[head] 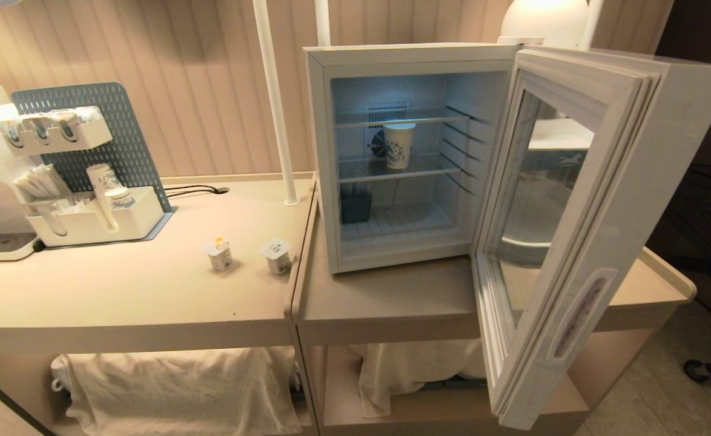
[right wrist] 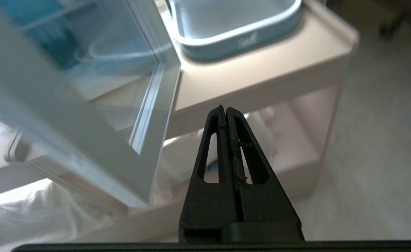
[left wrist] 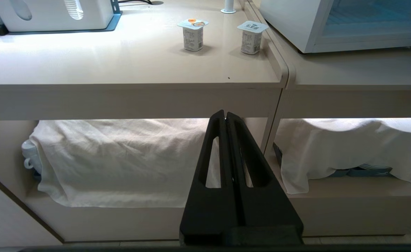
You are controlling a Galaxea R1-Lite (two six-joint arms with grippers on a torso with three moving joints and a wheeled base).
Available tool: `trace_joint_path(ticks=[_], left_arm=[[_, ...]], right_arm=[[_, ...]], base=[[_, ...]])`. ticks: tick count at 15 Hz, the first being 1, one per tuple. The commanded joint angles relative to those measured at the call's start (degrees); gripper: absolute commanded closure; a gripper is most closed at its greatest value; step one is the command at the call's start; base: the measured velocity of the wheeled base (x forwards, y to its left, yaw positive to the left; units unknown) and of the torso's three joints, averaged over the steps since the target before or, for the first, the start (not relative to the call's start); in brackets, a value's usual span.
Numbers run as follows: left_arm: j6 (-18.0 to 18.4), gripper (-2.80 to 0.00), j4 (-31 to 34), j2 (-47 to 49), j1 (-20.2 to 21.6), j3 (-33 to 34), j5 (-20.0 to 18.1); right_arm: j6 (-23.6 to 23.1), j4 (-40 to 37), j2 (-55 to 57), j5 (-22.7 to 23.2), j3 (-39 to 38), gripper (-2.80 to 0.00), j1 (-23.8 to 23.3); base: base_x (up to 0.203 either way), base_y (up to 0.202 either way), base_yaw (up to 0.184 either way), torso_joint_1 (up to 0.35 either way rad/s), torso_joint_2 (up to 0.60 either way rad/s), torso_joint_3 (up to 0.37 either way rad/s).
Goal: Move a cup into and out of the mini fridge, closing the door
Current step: Close the freezer door
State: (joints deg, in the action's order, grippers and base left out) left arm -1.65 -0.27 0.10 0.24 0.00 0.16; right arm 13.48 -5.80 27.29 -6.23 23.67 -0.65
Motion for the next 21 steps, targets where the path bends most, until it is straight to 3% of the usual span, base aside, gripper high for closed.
trace_joint_path(ticks=[1,2,3,5,6,7,10,15,18,21], left_arm=[[-0.02,0.00,0.00,-0.01,0.02,0.09,0.02],[-0.02,0.00,0.00,-0.01,0.02,0.09,0.02],[-0.02,0.00,0.00,-0.01,0.02,0.09,0.02],[-0.02,0.00,0.00,-0.01,0.02,0.09,0.04],[-0.02,0.00,0.00,-0.01,0.02,0.09,0.02],[-0.11,0.00,0.00,-0.01,0.02,0.09,0.04],[-0.38,0.00,0.00,-0.01,0.02,0.09,0.11],[-0.38,0.00,0.00,-0.01,0.02,0.09,0.11],[-0.38,0.00,0.00,-0.01,0.02,0.09,0.11],[-0.46,0.00,0.00,-0.01,0.02,0.09,0.11]], right_arm=[[2.13,3.82,28.98,1.90,6.48,0.00,-1.25],[2.10,7.33,36.44,6.95,8.45,0.00,-2.50],[1.24,11.21,42.69,16.93,9.96,0.00,-4.63],[-1.20,17.42,50.22,46.21,12.65,0.00,-9.51],[-2.34,20.24,55.11,58.06,14.77,0.00,-11.52],[-3.20,22.63,59.89,65.10,17.43,0.00,-12.93],[-4.51,26.65,68.91,74.22,25.94,0.00,-13.13],[-4.10,26.95,70.12,72.61,27.38,0.00,-3.56],[-2.62,26.94,70.38,60.24,29.43,0.00,6.87],[0.60,26.58,73.00,40.09,37.19,0.00,19.28]], base=[[0.000,0.000,0.000,0.000,0.00,0.000],[0.000,0.000,0.000,0.000,0.00,0.000],[0.000,0.000,0.000,0.000,0.00,0.000],[0.000,0.000,0.000,0.000,0.00,0.000],[0.000,0.000,0.000,0.000,0.00,0.000],[0.000,0.000,0.000,0.000,0.00,0.000],[0.000,0.000,0.000,0.000,0.00,0.000],[0.000,0.000,0.000,0.000,0.00,0.000],[0.000,0.000,0.000,0.000,0.00,0.000],[0.000,0.000,0.000,0.000,0.00,0.000]])
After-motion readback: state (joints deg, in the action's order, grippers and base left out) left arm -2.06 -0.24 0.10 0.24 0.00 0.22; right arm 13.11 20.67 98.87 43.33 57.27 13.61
